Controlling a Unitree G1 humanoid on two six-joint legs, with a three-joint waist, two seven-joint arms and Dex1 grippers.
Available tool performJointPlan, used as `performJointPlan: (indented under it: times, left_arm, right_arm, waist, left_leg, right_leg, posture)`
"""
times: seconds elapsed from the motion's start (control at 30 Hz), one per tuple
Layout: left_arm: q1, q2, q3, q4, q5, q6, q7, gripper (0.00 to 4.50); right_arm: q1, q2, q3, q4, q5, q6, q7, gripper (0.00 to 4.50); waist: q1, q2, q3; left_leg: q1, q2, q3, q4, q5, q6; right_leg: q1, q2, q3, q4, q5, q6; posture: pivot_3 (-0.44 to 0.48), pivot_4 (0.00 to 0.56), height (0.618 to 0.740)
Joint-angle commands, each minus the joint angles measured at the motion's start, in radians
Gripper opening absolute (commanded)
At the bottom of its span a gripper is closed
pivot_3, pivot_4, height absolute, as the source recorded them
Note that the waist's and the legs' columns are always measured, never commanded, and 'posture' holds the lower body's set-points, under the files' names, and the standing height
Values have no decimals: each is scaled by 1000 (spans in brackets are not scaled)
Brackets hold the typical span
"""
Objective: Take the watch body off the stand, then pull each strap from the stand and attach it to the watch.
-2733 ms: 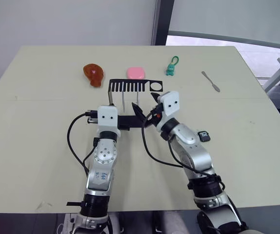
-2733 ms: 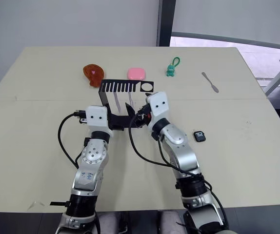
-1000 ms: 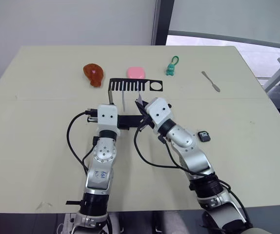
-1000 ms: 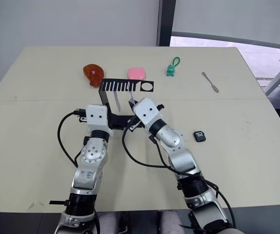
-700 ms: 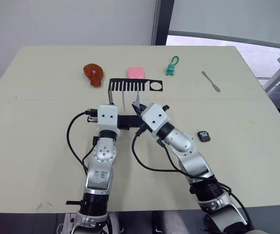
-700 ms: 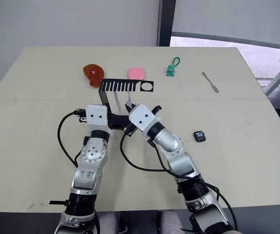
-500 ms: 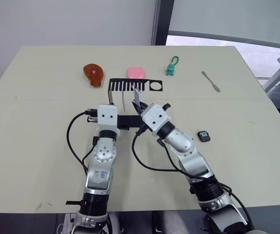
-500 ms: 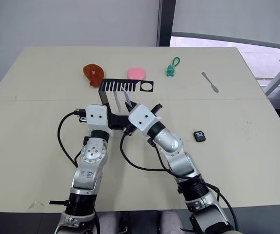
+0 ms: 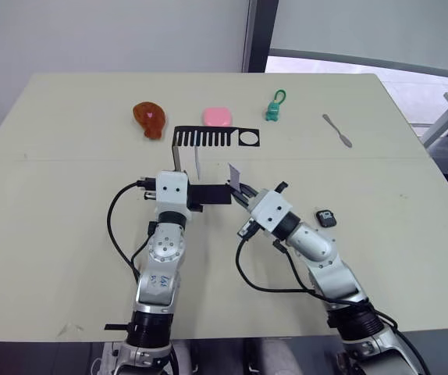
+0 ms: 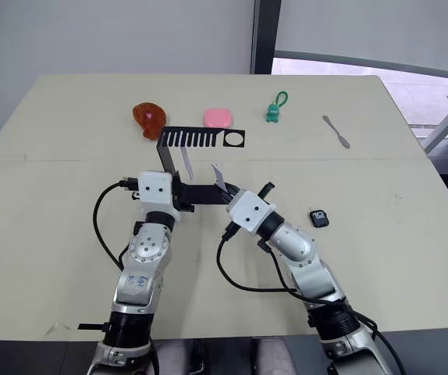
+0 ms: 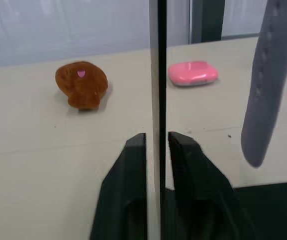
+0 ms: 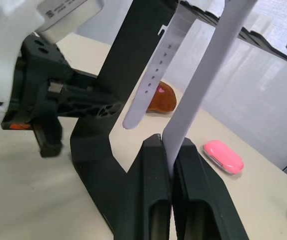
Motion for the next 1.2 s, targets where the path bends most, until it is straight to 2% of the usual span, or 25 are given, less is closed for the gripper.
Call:
performJointPlan:
  times: [0.03,0.13,0.17,0.3,0.43,0.53,0.67,0.8,0.93,1.03,1.2]
  left_arm:
    - [30,9,8,-68,-21,10,-30,2823]
    - [73,17,11,-124,-48,17,-67,4354]
    - [93,24,8,-145,-52,21,-80,4439]
    - [198,85,13,-245,-107,3,-185,4439]
    - [294,204,153,-334,-235,-18,-319,4439]
    - [329,295,265,-352,-428,14,-476,4439]
    - [346,476,371,-345,-678,67,-747,4439]
    - [321,612,446,-322,-944,187,-927,4439]
    - [230,660,447,-291,-1145,321,-929,4439]
    - [156,668,398,-276,-1302,450,-904,4439]
    - [80,683,320,-248,-1408,575,-888,4439]
  right_arm:
    - [20,-39,-43,-29,64,-45,58,0]
    - [22,-67,-67,-17,92,-59,79,0]
    - [24,-78,-72,-15,103,-64,94,0]
    - [40,-129,-92,-6,171,-94,182,0]
    - [66,-162,-118,-33,328,-53,302,0]
    - [73,-177,-142,-63,443,49,353,0]
    - [72,-182,-164,-132,628,269,392,0]
    - [43,-178,-150,-173,735,435,426,0]
    - [-2,-159,-120,-194,801,564,454,0]
    - [-36,-129,-83,-207,832,629,479,0]
    - [-87,-143,-48,-226,877,709,588,0]
  waist:
    - [0,0,0]
    - [-1,0,0]
    - [-1,0,0]
    - [-1,0,0]
    - [-3,0,0]
    - [-1,0,1]
    - [-1,0,1]
    - [-1,1,1]
    - [-1,1,1]
    - [-1,1,1]
    - [-4,1,1]
  left_leg:
    - [0,0,0,0,0,0]
    - [0,0,0,0,0,0]
    - [0,0,0,0,0,0]
    - [0,0,0,-1,0,0]
    - [1,1,0,-1,0,0]
    - [1,1,-1,-1,0,0]
    - [0,1,-2,-1,-1,-1]
    - [0,1,-3,-1,-2,-1]
    - [0,1,-3,-2,-2,-1]
    - [0,1,-4,-2,-2,-1]
    - [0,0,-4,-1,-1,-1]
  right_leg:
    - [0,0,0,0,0,0]
    - [0,0,0,0,0,0]
    - [0,0,0,0,0,0]
    - [0,0,0,-1,0,0]
    - [1,0,0,-1,0,0]
    - [1,0,0,0,0,-1]
    - [1,0,-1,-1,0,-2]
    - [1,-1,-1,-1,-1,-3]
    - [1,-1,-1,-1,-1,-3]
    - [1,-1,-2,-1,-1,-3]
    - [1,-1,-1,-1,-1,-3]
  posture:
    - [0,150,740]
    - [0,150,740]
    - [0,150,740]
    - [0,150,740]
    - [0,150,740]
    - [0,150,740]
    - [0,150,740]
    - [0,150,740]
    - [0,150,740]
    - [0,150,740]
    - [0,150,740]
